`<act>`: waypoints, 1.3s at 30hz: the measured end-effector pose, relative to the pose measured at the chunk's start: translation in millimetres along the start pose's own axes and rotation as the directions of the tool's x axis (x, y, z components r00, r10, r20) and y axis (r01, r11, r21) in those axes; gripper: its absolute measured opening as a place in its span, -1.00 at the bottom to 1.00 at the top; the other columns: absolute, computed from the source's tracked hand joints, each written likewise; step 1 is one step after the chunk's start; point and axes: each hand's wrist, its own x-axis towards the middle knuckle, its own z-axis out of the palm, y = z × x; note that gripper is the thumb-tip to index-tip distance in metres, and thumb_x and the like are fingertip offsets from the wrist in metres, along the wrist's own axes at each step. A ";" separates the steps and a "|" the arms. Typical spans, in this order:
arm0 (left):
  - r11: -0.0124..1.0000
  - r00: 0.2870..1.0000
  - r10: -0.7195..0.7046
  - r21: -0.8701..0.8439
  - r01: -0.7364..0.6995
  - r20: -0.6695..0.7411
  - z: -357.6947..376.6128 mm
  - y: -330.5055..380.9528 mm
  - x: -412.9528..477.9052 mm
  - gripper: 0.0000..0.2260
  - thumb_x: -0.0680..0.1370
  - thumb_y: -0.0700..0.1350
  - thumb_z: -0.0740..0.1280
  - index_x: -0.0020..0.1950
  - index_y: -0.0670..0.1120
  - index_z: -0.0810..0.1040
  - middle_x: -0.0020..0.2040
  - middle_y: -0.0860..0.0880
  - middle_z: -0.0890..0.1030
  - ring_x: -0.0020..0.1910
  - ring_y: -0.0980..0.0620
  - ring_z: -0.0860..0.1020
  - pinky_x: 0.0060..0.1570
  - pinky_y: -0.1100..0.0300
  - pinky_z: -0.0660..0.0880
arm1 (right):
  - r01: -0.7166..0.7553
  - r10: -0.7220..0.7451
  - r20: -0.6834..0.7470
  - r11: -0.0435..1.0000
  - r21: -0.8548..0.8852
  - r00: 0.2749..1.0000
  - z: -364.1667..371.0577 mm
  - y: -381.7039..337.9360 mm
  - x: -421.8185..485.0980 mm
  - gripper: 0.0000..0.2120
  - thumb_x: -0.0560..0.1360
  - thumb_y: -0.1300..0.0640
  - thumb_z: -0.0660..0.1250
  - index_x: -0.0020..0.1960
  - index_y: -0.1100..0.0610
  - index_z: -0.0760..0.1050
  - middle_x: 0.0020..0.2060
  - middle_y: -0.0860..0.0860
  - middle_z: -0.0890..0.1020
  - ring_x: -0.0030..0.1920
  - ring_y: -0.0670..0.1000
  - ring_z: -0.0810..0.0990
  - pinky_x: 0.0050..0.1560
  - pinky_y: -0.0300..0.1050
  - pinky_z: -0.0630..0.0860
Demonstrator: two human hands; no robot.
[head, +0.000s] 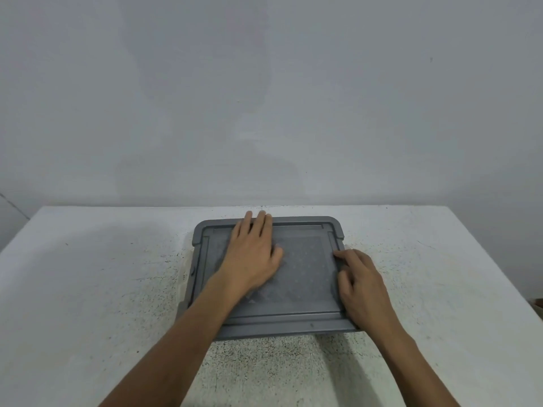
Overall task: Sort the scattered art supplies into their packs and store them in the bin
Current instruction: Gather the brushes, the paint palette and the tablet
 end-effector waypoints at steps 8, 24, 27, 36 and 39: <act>0.993 0.995 0.104 0.050 -0.104 0.012 23.2 40.5 19.8 -0.09 0.37 0.52 -0.24 0.62 0.07 -0.15 0.63 -0.06 -0.10 0.59 -0.14 -0.18 0.48 -0.29 -0.23 | -0.383 0.374 0.094 0.866 0.322 0.923 -3.2 -0.2 -2.4 -0.62 0.60 -0.01 0.23 0.38 -0.02 0.27 0.02 -0.04 0.55 -0.16 -0.05 0.53 -0.32 -0.26 0.38; 0.993 0.993 0.102 0.072 -0.098 -0.051 28.7 38.1 19.7 -0.15 0.44 0.52 -0.16 0.61 0.08 -0.13 0.62 -0.04 -0.04 0.58 -0.14 -0.12 0.48 -0.29 -0.20 | -0.311 0.345 -0.020 0.869 0.385 0.938 -0.7 4.1 -8.2 -0.81 0.46 0.08 0.41 -0.02 0.10 0.45 -0.15 -0.02 0.56 -0.15 -0.06 0.53 -0.22 -0.21 0.40; 0.992 0.993 0.105 0.077 -0.101 -0.053 29.3 38.2 21.0 -0.15 0.44 0.52 -0.17 0.61 0.08 -0.14 0.62 -0.04 -0.04 0.58 -0.14 -0.12 0.48 -0.30 -0.21 | -0.287 0.318 -0.019 0.879 0.381 0.948 0.2 8.0 -7.1 -0.78 0.44 0.08 0.43 0.00 0.09 0.44 -0.13 -0.03 0.57 -0.12 -0.04 0.55 -0.19 -0.17 0.44; 0.993 0.993 0.107 0.063 -0.104 -0.051 30.2 39.2 21.6 -0.16 0.47 0.51 -0.12 0.61 0.07 -0.14 0.62 -0.05 -0.06 0.58 -0.15 -0.14 0.48 -0.29 -0.23 | -0.191 0.230 -0.067 0.911 0.365 0.971 -1.0 9.2 -8.0 -0.85 0.56 0.02 0.31 -0.12 0.07 0.42 -0.25 -0.02 0.53 -0.28 -0.14 0.46 -0.27 -0.19 0.37; 0.993 0.994 0.103 0.056 -0.101 -0.043 29.5 38.6 21.7 -0.16 0.47 0.51 -0.12 0.61 0.07 -0.15 0.62 -0.04 -0.07 0.58 -0.14 -0.15 0.48 -0.29 -0.25 | -0.178 0.210 -0.056 0.921 0.347 0.976 -0.1 9.7 -6.3 -0.83 0.61 -0.01 0.25 -0.11 0.04 0.39 -0.26 -0.01 0.55 -0.29 -0.10 0.49 -0.30 -0.17 0.38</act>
